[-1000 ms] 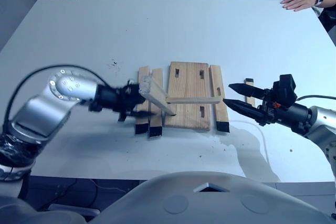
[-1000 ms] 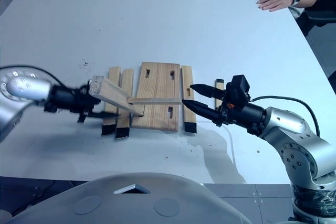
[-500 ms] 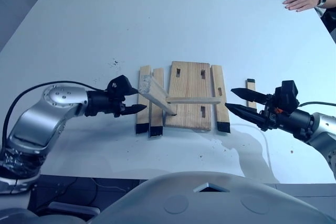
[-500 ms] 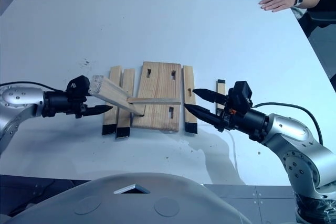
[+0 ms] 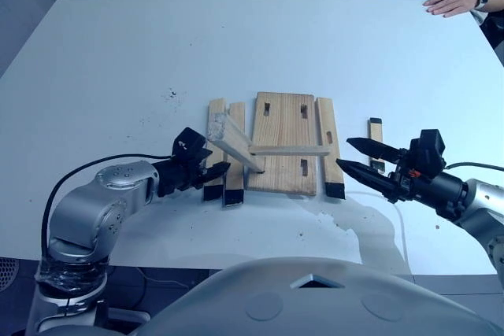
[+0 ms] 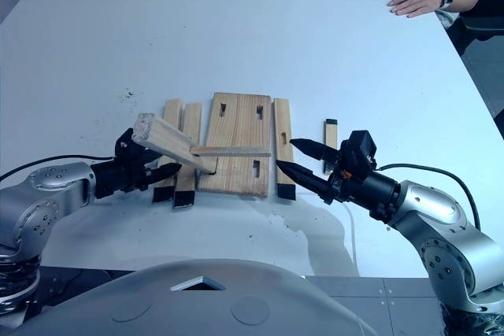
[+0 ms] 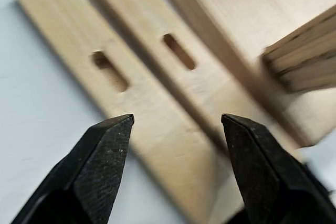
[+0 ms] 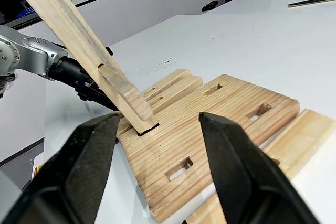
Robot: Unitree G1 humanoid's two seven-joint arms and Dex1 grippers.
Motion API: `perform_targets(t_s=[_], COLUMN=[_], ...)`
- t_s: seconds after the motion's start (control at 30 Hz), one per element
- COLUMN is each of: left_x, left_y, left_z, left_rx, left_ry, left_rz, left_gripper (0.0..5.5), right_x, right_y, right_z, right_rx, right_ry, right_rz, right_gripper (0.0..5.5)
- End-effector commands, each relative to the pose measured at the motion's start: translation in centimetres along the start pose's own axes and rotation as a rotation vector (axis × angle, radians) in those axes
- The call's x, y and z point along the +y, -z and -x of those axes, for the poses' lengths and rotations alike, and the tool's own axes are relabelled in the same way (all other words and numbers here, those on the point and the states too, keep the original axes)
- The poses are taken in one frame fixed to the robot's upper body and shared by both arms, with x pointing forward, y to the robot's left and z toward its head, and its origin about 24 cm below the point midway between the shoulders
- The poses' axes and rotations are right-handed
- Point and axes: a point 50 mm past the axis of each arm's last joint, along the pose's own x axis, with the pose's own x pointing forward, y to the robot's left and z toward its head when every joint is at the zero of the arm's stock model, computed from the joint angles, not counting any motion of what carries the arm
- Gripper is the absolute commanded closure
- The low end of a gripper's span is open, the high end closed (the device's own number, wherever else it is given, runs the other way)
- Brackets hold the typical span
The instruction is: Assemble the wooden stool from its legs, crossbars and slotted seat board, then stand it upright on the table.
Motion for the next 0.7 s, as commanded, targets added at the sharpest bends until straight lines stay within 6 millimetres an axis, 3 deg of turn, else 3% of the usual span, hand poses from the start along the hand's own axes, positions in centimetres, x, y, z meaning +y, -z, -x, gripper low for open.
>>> perform_targets(t_s=[0.03,0.2,0.3,0.37,0.57,0.7], left_x=[0.5,4.4,5.4,5.2,3.4,4.3], left_y=[2.1,3.3,3.0,2.8,2.8,2.8], left_z=[0.2,1.3,1.5,1.0,0.5,0.5], left_rx=[0.104,0.187,0.184,0.146,0.065,0.05], left_ry=[0.024,-0.037,-0.025,0.026,0.175,0.154], left_rz=[0.014,-0.033,-0.065,-0.066,-0.086,-0.104], left_gripper=[2.4,2.4,2.4,2.4,3.16,3.47], right_x=[0.0,0.0,0.0,0.0,-0.4,-0.7], right_y=[-0.1,-0.1,0.0,0.1,0.0,-0.3], right_z=[0.0,-0.1,-0.2,-0.3,-0.3,-0.2], right_rx=[0.001,-0.006,-0.008,-0.008,-0.008,-0.013], right_ry=[0.006,0.012,0.019,0.02,0.024,0.031], right_rz=[0.019,0.018,0.018,0.019,0.032,0.043], right_gripper=[2.7,2.7,2.7,2.7,2.7,2.7])
